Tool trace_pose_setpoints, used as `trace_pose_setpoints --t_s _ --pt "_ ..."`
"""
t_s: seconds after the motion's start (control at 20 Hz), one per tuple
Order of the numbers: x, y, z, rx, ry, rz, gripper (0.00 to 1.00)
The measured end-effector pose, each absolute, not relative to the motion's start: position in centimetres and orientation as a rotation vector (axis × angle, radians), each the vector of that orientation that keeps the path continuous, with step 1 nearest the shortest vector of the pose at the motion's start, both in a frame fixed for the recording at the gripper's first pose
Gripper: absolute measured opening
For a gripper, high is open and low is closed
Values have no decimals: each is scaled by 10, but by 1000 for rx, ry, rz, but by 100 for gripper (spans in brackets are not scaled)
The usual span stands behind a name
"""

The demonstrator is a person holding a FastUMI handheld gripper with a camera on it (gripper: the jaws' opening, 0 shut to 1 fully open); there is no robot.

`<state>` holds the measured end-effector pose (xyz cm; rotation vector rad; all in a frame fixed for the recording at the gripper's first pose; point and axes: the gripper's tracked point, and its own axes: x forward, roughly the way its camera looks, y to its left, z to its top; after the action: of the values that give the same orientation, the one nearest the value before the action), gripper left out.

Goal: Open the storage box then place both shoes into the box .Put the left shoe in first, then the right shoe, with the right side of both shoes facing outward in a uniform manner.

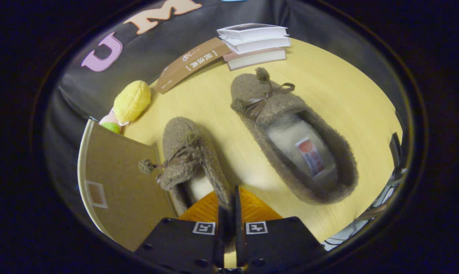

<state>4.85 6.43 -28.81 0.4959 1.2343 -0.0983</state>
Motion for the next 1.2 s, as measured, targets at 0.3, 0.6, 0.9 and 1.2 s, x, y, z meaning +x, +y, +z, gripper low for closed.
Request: trace_pose_setpoints --t_s 0.3,0.6,0.9,1.2 --pt "48 65 -283 466 1196 -103 6" --pt "45 59 -256 354 1143 -157 6" --pt "53 54 -209 304 1035 -179 6" --pt "53 48 -165 278 946 -188 6"
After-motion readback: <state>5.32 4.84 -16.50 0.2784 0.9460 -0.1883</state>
